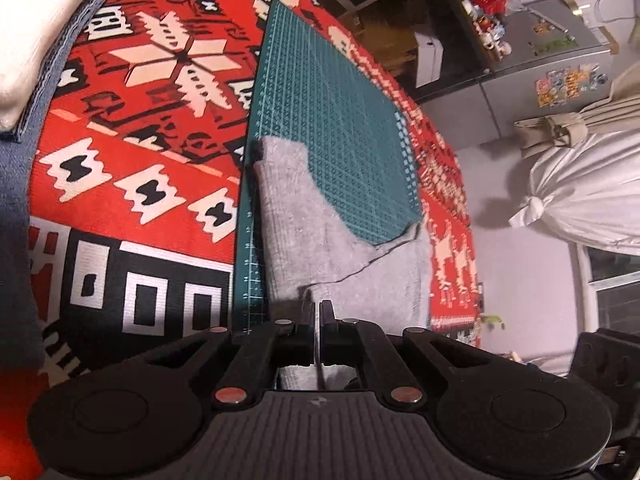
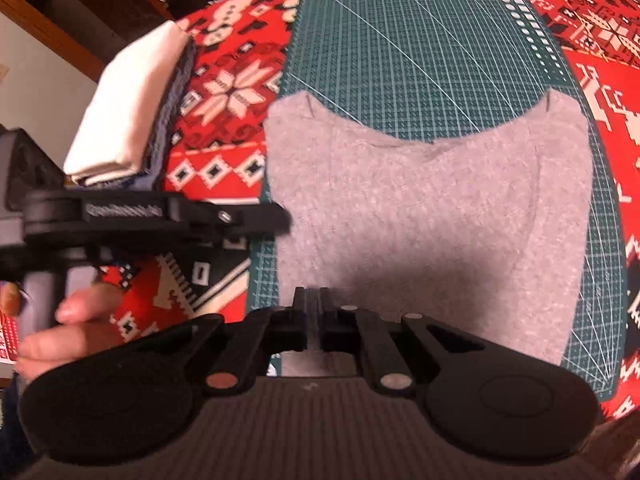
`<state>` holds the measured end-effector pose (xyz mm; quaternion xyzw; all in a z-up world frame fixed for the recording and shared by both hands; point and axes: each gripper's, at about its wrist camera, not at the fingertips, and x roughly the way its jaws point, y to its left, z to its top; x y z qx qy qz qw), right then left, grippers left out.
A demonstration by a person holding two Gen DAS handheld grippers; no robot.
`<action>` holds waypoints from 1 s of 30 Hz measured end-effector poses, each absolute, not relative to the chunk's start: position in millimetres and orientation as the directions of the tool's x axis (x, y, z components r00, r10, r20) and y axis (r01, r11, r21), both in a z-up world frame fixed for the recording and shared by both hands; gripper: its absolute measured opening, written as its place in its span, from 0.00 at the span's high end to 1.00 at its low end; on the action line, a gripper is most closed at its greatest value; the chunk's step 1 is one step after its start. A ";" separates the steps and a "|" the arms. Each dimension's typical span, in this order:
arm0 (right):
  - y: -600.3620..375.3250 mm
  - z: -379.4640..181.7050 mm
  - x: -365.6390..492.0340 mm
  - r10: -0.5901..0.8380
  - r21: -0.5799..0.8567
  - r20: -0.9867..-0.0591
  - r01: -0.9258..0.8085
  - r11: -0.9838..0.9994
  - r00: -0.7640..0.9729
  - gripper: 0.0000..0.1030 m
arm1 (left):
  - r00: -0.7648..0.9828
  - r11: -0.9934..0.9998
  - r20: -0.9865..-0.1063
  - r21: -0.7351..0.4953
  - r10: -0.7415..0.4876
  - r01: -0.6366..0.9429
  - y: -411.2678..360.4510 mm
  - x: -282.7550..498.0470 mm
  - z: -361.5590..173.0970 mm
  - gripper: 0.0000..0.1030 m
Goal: Fold clothes
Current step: 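Open both grippers and release the grey shirt on the mat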
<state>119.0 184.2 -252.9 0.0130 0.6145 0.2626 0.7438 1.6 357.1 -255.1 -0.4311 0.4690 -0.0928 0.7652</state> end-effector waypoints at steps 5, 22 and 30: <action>191.5 -266.6 109.7 0.396 0.345 -0.916 -0.383 0.857 0.061 0.95 | 0.546 0.601 -0.630 -0.755 -0.552 -0.263 357.9 1.5 -254.1 0.99; 187.4 -248.0 166.4 0.419 0.350 -0.884 -0.303 0.886 0.205 0.95 | 0.535 0.605 -0.632 -0.754 -0.560 -0.257 348.8 14.4 -256.0 0.99; 195.1 -266.7 169.5 0.396 0.325 -0.897 -0.313 0.893 0.197 0.95 | 0.509 0.609 -0.662 -0.735 -0.551 -0.297 349.4 19.7 -267.9 0.99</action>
